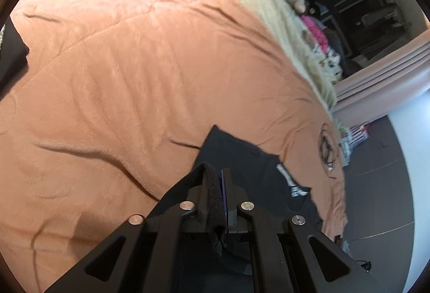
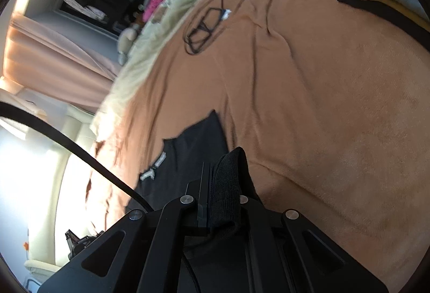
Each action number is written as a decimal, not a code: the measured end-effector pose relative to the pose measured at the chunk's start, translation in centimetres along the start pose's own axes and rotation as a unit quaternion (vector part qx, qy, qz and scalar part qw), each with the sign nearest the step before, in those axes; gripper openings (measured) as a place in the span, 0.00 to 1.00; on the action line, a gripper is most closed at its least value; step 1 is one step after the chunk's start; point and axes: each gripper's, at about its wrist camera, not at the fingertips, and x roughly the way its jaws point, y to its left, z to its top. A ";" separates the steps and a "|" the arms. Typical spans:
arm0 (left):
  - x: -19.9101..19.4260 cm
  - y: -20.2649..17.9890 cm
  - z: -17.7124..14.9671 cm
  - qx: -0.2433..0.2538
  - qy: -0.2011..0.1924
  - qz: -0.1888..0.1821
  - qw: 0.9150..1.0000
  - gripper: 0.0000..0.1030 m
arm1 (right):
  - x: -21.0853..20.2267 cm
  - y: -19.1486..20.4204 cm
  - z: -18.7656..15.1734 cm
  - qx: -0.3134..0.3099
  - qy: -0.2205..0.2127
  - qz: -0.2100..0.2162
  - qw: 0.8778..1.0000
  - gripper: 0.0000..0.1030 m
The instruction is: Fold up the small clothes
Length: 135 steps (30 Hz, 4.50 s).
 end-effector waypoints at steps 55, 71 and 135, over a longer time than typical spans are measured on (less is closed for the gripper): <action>3.3 -4.8 -13.3 0.401 0.141 0.225 0.877 0.82 | -2.8 13.3 -11.8 -0.359 0.129 -0.268 0.885 0.88; 9.1 -6.3 -10.8 0.440 0.128 0.284 0.842 1.00 | 6.0 14.3 -10.0 -0.396 0.140 -0.312 0.852 0.88; 11.9 -4.3 1.7 0.287 0.110 0.222 0.925 0.58 | 13.8 9.0 2.7 -0.251 0.147 -0.266 0.919 0.88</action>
